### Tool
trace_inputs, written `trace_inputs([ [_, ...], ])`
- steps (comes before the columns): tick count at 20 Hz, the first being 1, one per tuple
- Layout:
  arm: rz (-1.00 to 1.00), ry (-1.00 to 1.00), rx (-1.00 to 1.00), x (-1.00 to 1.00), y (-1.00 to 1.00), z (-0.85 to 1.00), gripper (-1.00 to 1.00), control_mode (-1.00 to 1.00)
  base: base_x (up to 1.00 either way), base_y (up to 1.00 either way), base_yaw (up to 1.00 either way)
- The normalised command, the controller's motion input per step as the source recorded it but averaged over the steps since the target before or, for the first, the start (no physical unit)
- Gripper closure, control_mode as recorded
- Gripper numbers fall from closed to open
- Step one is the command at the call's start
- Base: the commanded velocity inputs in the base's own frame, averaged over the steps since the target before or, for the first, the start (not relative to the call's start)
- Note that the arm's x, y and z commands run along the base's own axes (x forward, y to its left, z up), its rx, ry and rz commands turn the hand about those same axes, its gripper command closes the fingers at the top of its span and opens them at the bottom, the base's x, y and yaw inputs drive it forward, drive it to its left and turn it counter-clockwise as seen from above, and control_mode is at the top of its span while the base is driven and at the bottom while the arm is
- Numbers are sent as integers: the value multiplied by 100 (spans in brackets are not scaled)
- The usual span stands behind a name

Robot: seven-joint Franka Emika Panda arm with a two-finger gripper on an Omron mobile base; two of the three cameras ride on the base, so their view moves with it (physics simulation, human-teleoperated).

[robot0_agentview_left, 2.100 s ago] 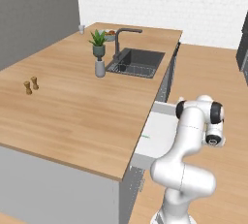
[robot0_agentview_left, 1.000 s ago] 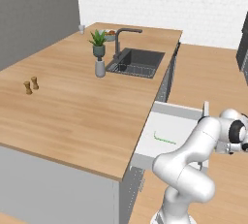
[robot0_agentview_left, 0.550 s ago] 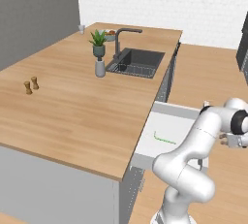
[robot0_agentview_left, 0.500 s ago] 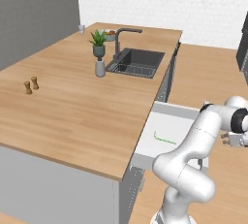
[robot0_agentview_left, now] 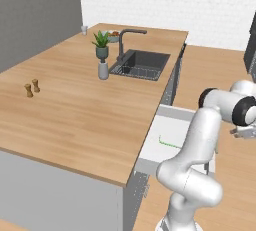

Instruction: Take a straw from the drawer in front and place it inside the glass cup on the dining counter.

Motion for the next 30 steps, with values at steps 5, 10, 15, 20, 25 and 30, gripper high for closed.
trace_inputs([
  [5, 0, 12, -21, 7, 95, 92, -100, -100, 0, 0, 0],
  [10, 0, 15, -16, 31, 73, 30, -100, -100, 0, 0, 0],
  [15, 0, 30, -11, 52, 55, -11, -100, -100, 0, 0, 0],
  [20, -1, 31, -8, 59, 35, -42, -100, -100, 0, 0, 0],
  [25, -6, 15, -9, 47, 0, -51, -100, -100, 0, 0, 0],
  [30, -9, 10, -9, 23, -8, -53, -100, -100, 0, 0, 0],
])
